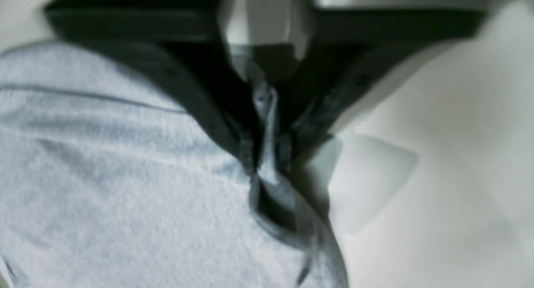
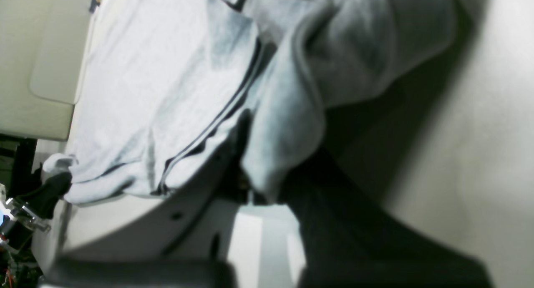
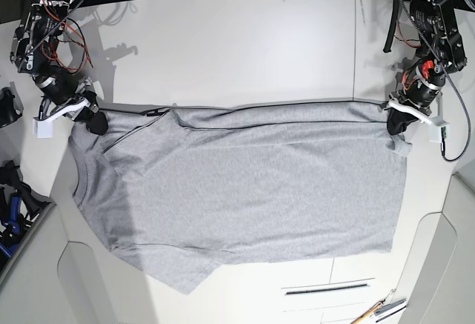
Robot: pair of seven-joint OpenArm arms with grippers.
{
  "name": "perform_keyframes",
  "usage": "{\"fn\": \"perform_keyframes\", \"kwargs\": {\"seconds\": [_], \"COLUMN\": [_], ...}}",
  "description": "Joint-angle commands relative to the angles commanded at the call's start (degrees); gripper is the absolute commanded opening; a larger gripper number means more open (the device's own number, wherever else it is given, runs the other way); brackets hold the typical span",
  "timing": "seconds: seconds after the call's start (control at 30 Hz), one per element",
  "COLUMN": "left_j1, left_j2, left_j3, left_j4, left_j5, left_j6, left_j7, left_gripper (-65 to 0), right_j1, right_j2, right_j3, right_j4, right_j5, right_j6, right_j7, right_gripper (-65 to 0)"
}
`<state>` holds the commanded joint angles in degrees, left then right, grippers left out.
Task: Fold the T-shirt properly
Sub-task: 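Lay the shoulder edge down and open both grippers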
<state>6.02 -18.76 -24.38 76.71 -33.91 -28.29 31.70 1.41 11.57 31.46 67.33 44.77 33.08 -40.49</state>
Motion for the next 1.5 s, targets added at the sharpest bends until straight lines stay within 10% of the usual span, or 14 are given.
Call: {"fn": "perform_keyframes", "kwargs": {"seconds": [0.33, 1.4, 1.5], "left_j1": [5.3, 28.5, 28.4], "left_j2": [-2.4, -2.2, -2.2], "left_j3": [-0.1, -1.6, -1.6], "left_j4": [9.0, 30.3, 30.3], "left_j5": [0.3, -0.2, -1.0], "left_j6": [-2.6, -2.4, -2.4], "left_j7": [6.7, 11.0, 11.0], "left_gripper": [-65.0, -65.0, -52.6], "right_j1": [-5.0, -25.0, -24.9], "right_j2": [0.2, 5.2, 5.3], "right_j3": [4.7, 10.1, 10.1], "right_j4": [6.6, 21.8, 21.8], "right_j5": [6.6, 14.0, 13.9], "right_j6": [1.33, 1.22, 1.2], "right_j7": [-10.4, -16.9, -16.5], "right_gripper": [-65.0, -65.0, -46.2]}}
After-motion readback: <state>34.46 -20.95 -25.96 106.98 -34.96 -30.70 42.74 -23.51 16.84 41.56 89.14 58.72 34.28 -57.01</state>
